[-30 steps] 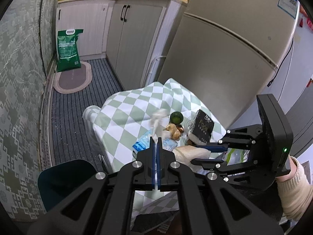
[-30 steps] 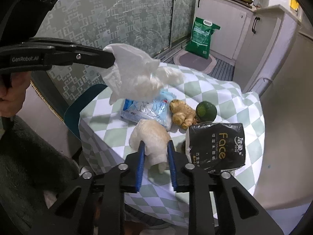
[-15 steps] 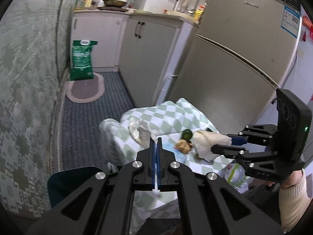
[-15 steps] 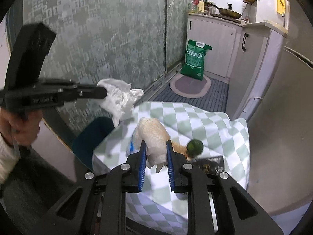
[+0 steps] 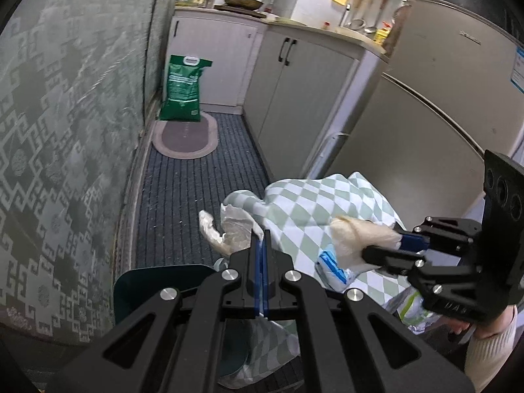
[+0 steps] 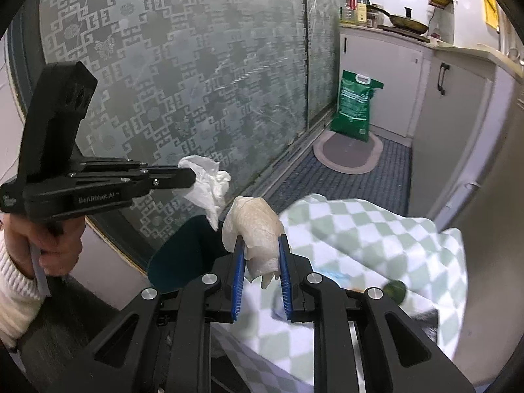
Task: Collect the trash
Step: 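Lift the tissue with the left gripper while the right gripper carries the bun toward the teal bin, then open the left gripper over the teal bin while the right gripper holds the bun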
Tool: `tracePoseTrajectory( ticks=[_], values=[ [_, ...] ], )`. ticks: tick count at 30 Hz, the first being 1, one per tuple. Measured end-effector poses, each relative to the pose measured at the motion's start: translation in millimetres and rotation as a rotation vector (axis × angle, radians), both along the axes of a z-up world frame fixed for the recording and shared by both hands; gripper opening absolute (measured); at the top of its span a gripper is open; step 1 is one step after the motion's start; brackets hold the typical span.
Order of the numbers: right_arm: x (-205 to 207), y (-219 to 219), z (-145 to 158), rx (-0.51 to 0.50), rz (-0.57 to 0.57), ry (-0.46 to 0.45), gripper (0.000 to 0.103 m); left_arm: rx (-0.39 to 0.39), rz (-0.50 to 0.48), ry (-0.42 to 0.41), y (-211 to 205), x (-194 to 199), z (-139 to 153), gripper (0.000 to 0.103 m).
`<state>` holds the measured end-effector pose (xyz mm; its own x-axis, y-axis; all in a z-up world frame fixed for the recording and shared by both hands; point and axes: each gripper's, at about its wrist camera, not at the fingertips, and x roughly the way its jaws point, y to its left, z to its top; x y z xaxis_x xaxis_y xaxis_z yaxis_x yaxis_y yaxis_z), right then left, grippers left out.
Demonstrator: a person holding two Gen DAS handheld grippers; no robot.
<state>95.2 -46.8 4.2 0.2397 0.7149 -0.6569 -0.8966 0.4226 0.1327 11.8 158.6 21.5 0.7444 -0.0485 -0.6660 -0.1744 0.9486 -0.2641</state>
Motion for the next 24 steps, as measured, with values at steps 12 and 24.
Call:
tracePoseTrajectory(
  ticks=[12,24],
  values=[
    [-10.4,58.2,-24.4,-0.080,0.071,0.074,0.019,0.017,0.053,0.182,27.0,-13.2,-36.2,0.002],
    [-24.8,95.6,-56.1,-0.203,0.154,0.156,0.019,0.025,0.039,0.392,36.7,-12.2,-92.1,0.002]
  ],
)
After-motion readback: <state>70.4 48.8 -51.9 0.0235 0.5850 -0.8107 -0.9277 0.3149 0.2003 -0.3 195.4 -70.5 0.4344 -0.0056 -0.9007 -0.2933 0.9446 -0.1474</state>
